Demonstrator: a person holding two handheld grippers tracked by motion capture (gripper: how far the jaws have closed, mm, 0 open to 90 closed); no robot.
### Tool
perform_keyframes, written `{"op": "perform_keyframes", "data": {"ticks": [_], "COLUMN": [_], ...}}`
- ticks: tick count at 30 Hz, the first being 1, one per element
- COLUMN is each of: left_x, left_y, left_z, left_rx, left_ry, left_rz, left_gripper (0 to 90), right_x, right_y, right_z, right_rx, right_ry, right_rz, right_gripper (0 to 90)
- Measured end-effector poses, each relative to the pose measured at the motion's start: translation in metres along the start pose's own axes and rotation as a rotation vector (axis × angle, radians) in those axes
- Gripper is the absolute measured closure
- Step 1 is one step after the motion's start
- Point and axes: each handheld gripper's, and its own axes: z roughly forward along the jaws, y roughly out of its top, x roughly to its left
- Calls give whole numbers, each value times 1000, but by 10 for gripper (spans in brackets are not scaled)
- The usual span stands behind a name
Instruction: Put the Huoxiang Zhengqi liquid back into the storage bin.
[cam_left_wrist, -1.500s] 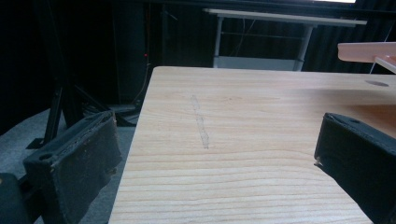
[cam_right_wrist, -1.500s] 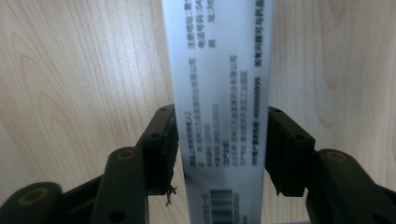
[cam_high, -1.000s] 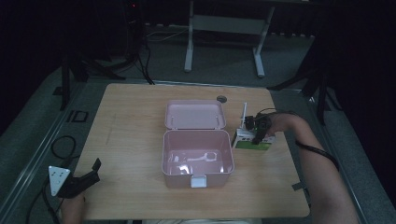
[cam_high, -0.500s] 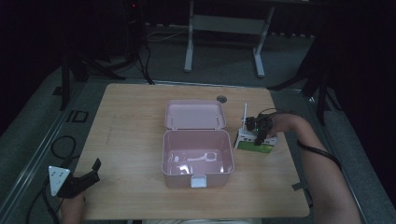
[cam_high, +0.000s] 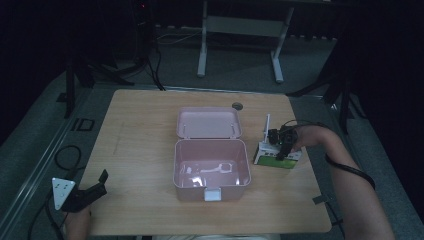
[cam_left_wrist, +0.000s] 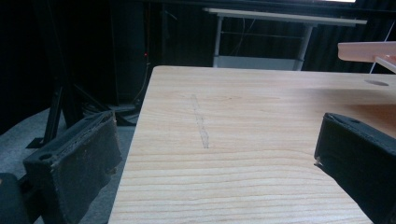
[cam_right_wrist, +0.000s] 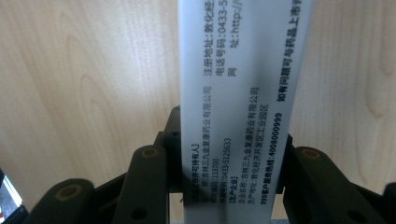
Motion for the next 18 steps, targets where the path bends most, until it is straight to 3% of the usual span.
{"op": "perform_keyframes", "data": {"ticks": [18], "left_x": [0], "left_y": [0], "left_z": [0], "left_rx": [1], "left_ry": [2], "left_rz": [0], "left_gripper": [2], "right_x": [43], "right_y": [-6], "right_z": [-5], "right_rx": [-16], "right_ry": [-15], "right_rz": [-73], "right_gripper": [631]}}
